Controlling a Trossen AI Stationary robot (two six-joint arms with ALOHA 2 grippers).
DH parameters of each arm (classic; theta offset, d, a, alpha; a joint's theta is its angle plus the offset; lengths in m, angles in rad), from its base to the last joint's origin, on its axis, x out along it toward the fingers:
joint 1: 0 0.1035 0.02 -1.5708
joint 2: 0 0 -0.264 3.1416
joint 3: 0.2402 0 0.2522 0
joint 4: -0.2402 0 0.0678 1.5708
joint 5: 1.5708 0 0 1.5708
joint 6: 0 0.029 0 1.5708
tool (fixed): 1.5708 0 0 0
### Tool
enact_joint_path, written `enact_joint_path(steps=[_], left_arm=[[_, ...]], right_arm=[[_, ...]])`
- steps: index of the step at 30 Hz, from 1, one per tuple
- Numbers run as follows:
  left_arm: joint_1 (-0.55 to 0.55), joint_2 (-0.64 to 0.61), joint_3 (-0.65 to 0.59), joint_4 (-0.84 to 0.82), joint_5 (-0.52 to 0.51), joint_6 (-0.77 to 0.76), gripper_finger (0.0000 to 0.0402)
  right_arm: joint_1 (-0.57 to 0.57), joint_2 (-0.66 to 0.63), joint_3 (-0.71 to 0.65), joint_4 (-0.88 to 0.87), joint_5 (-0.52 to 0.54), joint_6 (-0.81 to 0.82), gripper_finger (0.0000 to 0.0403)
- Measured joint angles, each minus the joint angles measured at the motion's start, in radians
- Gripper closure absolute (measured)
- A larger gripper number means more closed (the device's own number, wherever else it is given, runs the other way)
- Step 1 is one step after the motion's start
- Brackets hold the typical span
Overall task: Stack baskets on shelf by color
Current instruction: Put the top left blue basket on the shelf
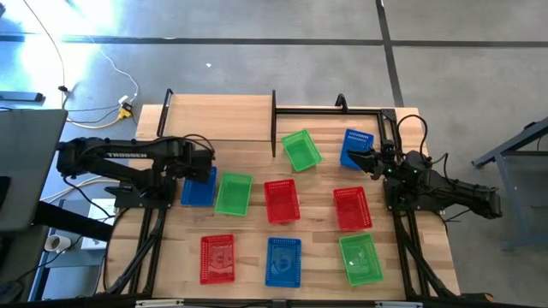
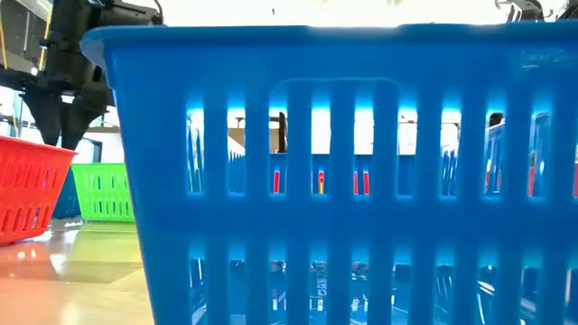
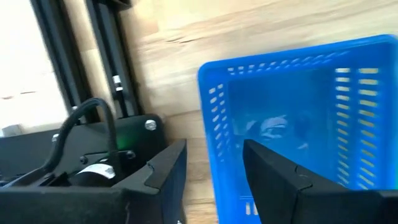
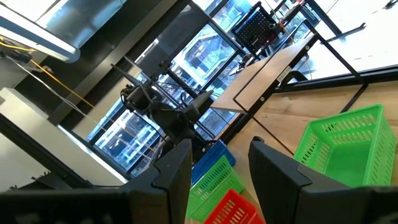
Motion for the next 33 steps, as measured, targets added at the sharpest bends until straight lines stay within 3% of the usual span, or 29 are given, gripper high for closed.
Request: enact_joint_path(steps=[33], left_arm=[[0.013,0.31,-0.001,0.065,0.019,0.001,0.0257]], right_arm=[[0.0,0.0,0.0,0.003,-0.008,-0.002,0.0258]])
